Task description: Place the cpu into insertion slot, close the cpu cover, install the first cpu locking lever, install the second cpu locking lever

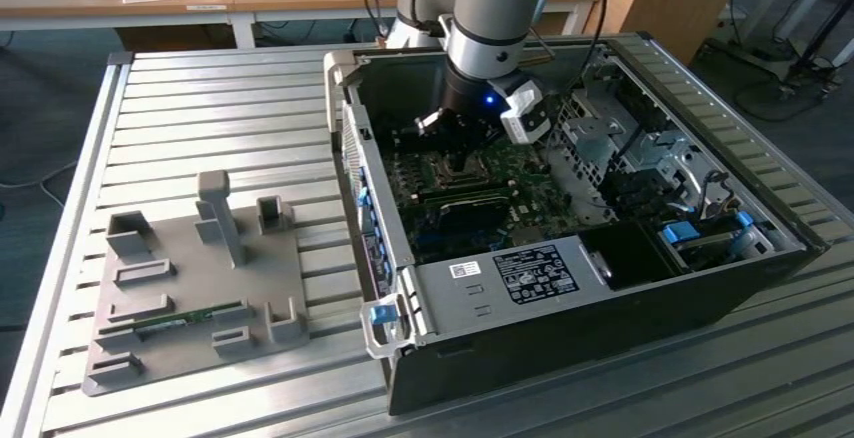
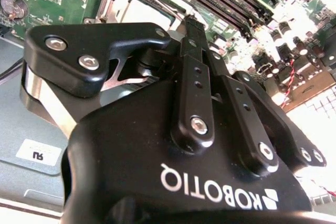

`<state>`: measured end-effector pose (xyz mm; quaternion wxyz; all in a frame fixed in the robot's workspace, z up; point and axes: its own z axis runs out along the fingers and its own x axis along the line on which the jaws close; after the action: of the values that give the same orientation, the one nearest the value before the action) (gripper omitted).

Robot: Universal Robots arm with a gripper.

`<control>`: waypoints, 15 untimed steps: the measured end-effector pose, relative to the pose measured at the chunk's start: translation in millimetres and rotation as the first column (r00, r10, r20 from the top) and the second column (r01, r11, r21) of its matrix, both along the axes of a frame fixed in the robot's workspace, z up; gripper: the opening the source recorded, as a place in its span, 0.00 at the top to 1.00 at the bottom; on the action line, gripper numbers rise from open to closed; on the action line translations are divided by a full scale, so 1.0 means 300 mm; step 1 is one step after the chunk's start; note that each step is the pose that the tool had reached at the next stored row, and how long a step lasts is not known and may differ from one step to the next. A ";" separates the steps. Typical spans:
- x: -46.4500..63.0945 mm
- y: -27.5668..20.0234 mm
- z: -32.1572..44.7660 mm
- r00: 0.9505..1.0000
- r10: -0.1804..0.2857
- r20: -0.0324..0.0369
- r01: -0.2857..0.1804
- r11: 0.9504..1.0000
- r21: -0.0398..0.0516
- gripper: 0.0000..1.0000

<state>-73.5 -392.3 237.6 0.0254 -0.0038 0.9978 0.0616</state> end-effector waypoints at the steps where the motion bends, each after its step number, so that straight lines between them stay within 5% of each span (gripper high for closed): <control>1: 0.000 0.000 -0.002 1.000 0.000 0.000 0.000 1.000 0.000 0.89; 15: -0.012 0.000 -0.036 1.000 0.000 0.006 0.000 1.000 0.000 0.89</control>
<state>-76.9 -392.3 226.8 0.0285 -0.0040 0.9977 0.0617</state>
